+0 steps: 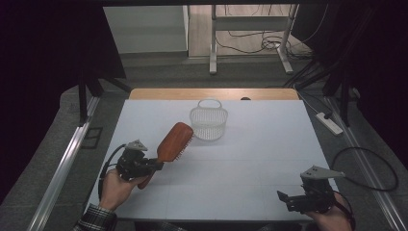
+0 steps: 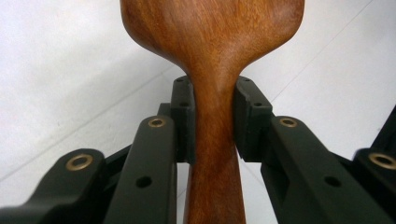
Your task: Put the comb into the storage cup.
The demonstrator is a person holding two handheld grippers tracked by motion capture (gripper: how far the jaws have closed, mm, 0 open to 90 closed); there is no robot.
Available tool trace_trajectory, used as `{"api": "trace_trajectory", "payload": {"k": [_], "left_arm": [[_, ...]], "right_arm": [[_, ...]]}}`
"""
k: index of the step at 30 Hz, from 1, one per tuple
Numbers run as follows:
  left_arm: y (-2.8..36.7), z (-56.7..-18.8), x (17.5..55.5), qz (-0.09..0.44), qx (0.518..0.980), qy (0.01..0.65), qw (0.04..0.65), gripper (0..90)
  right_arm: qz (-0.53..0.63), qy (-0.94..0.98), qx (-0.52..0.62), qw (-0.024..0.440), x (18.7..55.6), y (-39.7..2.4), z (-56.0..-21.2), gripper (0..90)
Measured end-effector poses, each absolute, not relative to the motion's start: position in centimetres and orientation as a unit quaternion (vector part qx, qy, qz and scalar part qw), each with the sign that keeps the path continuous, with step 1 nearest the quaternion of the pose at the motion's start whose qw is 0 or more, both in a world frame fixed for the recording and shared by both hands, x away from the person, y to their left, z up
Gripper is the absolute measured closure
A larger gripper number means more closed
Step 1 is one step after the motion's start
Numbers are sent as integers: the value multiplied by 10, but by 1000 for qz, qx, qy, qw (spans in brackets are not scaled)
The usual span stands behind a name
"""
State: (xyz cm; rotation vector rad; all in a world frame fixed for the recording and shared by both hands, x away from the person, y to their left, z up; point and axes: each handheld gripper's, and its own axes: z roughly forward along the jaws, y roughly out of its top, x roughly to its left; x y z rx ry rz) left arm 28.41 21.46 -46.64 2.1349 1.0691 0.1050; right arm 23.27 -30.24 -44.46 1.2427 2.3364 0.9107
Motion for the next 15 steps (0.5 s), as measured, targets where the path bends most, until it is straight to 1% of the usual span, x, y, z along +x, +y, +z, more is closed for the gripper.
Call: {"api": "trace_trajectory", "payload": {"k": [1, 5, 9, 15], "left_arm": [[214, -463, 282, 44, 827, 414, 378, 723], [212, -459, 280, 52, 826, 405, 388, 724], [209, -454, 280, 41, 817, 400, 414, 723], [206, -449, 281, 37, 808, 394, 435, 724]], "right_arm": [[324, 821, 437, 172, 232, -303, -444, 0], [332, 819, 431, 179, 230, -303, -443, 0], [342, 821, 420, 179, 229, -302, -441, 0], [359, 822, 404, 180, 229, -300, -437, 0]]}}
